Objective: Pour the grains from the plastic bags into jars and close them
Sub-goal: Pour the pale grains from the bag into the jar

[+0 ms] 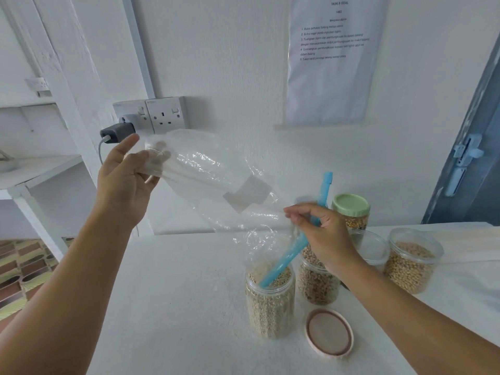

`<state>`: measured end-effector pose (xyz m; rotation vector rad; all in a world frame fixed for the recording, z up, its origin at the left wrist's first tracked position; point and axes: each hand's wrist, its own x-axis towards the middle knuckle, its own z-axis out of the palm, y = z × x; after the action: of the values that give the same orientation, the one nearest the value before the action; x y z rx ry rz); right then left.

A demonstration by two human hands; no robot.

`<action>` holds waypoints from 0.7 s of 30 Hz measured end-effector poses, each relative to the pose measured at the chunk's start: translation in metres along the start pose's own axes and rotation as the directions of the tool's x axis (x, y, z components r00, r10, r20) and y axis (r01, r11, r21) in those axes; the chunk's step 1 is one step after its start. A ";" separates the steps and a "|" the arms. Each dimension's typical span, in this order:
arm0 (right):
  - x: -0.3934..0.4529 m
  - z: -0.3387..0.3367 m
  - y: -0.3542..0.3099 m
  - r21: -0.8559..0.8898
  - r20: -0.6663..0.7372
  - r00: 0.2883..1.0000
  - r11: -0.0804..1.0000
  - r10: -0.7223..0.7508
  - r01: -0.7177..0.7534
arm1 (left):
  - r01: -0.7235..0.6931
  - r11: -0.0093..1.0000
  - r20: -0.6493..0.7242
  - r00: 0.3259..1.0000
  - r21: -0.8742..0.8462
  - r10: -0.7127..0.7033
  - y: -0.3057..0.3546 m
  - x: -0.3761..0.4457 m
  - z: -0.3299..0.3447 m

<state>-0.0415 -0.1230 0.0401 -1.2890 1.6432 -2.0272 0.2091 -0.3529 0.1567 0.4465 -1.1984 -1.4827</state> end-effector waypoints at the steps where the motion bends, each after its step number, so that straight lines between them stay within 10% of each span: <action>1: -0.001 0.000 0.000 0.011 -0.005 1.000 1.000 0.005 -0.005 | -0.001 1.000 0.007 1.000 -0.016 0.001 0.001 0.000 0.000; 21: -0.003 0.004 0.001 -0.063 0.033 0.998 0.997 -0.046 0.048 | 0.377 0.923 0.032 0.926 -0.076 -0.376 -0.051 -0.044 -0.021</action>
<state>-0.0378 -0.1243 0.0375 -1.3863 1.6918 -1.9847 0.2137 -0.3299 0.0905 0.6373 -1.1007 -1.8603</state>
